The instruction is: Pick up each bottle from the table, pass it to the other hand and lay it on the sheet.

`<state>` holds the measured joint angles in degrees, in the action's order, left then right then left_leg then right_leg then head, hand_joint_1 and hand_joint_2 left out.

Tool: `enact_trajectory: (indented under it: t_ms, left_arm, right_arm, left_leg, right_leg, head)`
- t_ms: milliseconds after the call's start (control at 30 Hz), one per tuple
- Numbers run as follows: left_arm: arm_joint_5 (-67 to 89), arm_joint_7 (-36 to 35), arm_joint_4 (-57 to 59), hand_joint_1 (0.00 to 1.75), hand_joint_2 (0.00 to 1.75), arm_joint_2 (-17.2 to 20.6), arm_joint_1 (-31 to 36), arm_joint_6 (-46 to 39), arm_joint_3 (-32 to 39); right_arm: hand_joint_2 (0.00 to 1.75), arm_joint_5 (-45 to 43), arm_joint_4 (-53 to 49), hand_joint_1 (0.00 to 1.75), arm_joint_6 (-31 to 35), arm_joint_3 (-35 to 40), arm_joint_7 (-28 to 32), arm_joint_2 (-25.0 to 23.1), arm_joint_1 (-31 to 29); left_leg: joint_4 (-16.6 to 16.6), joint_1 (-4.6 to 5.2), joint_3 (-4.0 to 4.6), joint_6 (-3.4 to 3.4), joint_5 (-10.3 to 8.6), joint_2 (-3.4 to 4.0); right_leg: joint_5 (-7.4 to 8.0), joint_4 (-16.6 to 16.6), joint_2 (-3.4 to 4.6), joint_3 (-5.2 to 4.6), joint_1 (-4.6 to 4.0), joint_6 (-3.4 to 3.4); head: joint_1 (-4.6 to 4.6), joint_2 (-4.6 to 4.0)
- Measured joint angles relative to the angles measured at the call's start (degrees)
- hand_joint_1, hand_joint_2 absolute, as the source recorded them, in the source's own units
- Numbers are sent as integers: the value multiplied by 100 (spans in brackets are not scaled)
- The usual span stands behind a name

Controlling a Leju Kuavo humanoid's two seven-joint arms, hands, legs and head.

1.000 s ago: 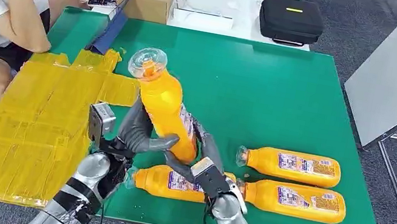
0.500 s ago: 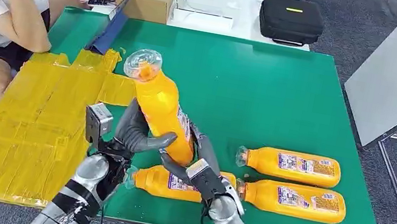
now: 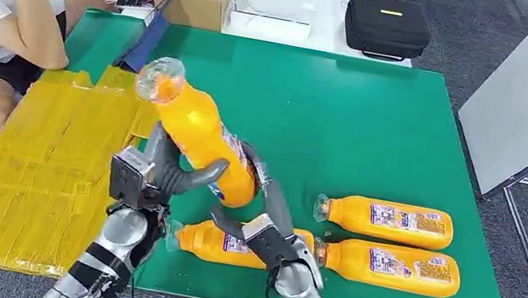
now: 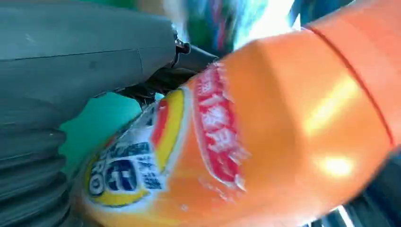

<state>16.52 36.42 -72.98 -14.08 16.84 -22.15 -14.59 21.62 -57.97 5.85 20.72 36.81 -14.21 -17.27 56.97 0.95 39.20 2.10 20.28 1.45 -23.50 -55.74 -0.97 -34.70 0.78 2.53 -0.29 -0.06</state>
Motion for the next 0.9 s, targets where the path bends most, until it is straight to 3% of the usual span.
enact_trajectory:
  t_ms: [167,367,600,733,800,900]
  left_arm:
    - [1554,-406,-136,175,175,301,237,-1458,573]
    - [3879,-1081,523,175,175,687,766,-1734,1477]
    - [4483,-2234,2745,175,175,1620,1850,-1631,2000]
    - [4689,-2624,3594,175,175,2014,2053,-1695,2106]
    - [3961,-3061,3658,175,175,2249,1940,-1574,2031]
    - [3360,-2476,4087,175,175,2385,2025,-1511,1681]
  right_arm:
    - [175,-249,-892,0,267,-20,-148,-9,364]
    - [175,-483,-1916,0,436,-4,-199,39,692]
    - [175,-545,-2482,0,457,90,-232,170,724]
    - [175,-538,-2624,0,459,175,-229,249,727]
    - [175,-536,-2683,0,486,227,-212,284,735]
    - [175,-536,-2716,0,543,247,-210,356,745]
  left_leg:
    - [0,-9,0,-5,-3,0]
    - [-1,-11,0,-6,-4,3]
    - [-2,-12,0,-17,-11,36]
    - [-5,-13,7,-19,-12,21]
    - [-1,-14,12,-24,-9,64]
    - [-2,-15,13,-25,-10,19]
  right_leg:
    - [-3,0,-2,-8,-5,-5]
    - [-3,-2,-1,-15,-6,-7]
    - [17,-5,12,-21,-12,-27]
    - [13,-14,12,-9,-16,-30]
    - [19,-9,30,-46,-10,-52]
    - [3,-8,13,-71,-12,-50]
  head:
    - [-4,0]
    - [-4,0]
    - [-6,0]
    - [-2,0]
    - [-11,0]
    - [-6,0]
